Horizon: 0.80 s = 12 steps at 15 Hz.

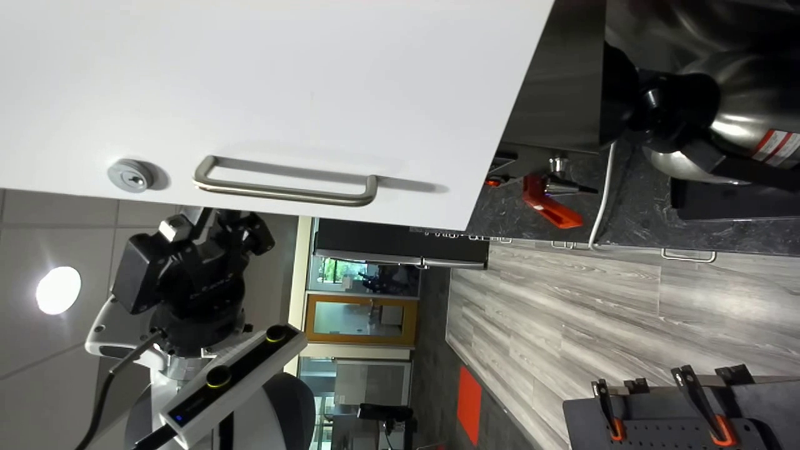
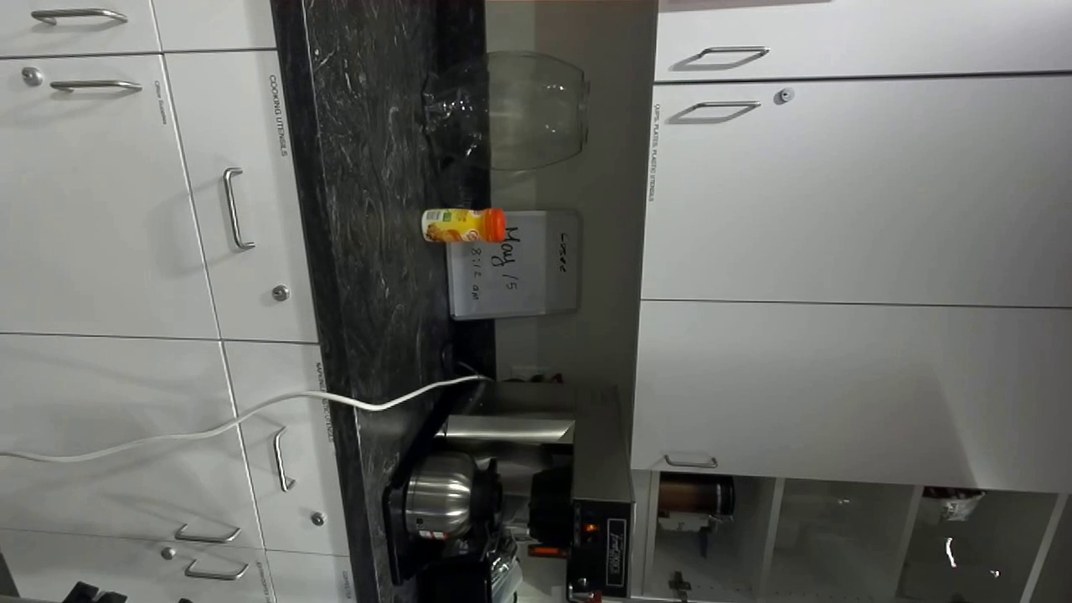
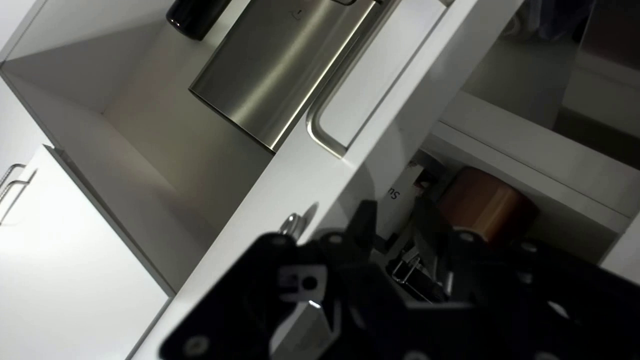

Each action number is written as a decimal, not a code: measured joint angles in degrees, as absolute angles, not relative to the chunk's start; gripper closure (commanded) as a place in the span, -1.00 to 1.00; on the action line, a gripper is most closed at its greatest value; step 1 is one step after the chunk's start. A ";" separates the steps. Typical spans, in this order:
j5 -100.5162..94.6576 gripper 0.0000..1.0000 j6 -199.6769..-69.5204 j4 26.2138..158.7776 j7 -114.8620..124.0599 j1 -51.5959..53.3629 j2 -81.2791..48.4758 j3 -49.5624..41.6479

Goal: Open the right door of the cabinet above the coffeemaker

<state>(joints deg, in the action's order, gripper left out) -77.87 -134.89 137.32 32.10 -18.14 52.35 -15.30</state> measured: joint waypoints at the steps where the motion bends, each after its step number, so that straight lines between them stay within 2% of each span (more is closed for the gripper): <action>1: -77.86 -0.33 -134.89 137.54 32.10 -18.04 52.35 -15.30; 5: -77.82 -0.98 -134.89 138.20 32.11 -17.94 52.35 -15.30; 12: -77.82 -1.00 -134.89 138.01 32.10 -17.96 52.46 -15.38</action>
<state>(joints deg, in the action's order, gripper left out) -77.82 -134.89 138.01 32.10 -17.96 52.46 -15.38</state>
